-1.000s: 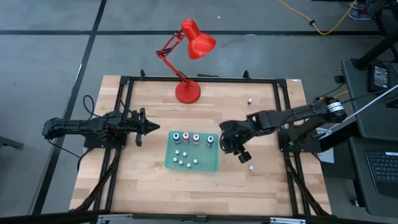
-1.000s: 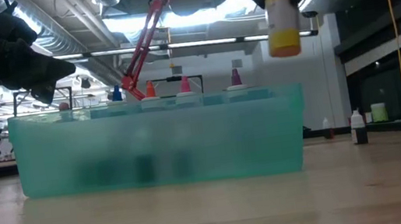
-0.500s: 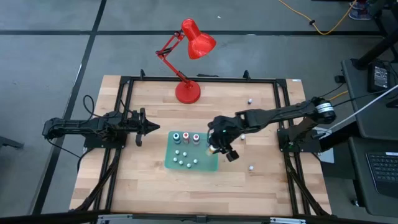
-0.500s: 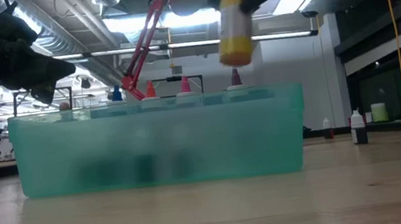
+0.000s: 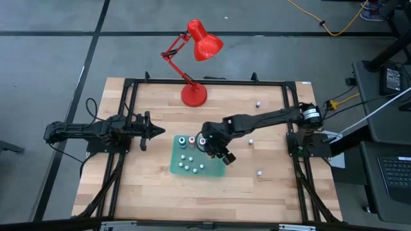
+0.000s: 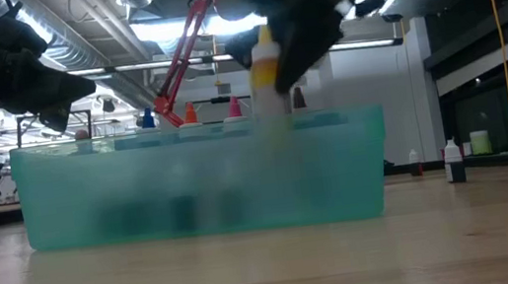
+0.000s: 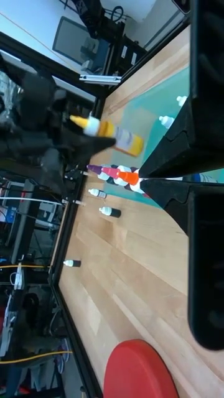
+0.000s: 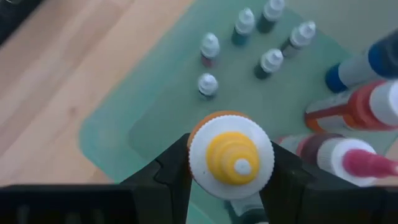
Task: Pick & Place food coloring
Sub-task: Put the large yellow bottle into the green bin
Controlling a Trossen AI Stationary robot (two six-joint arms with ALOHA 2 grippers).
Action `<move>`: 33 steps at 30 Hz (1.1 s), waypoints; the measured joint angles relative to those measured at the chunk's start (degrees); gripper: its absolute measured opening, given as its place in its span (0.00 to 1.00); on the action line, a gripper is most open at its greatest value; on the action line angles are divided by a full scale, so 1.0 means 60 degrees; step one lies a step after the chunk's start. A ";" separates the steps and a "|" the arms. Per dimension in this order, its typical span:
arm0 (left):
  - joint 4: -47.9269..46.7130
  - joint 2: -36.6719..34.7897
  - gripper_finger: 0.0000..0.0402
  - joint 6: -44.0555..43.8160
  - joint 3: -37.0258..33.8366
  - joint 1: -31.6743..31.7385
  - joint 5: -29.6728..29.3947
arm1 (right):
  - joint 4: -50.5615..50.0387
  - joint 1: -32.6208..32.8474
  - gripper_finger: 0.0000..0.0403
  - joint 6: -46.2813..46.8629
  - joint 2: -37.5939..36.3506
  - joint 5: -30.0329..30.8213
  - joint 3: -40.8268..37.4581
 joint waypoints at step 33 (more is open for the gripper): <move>0.0014 0.0000 0.03 0.0001 0.0002 0.0000 0.0000 | 0.0611 -0.0721 0.37 0.0001 0.1044 0.0551 -0.0004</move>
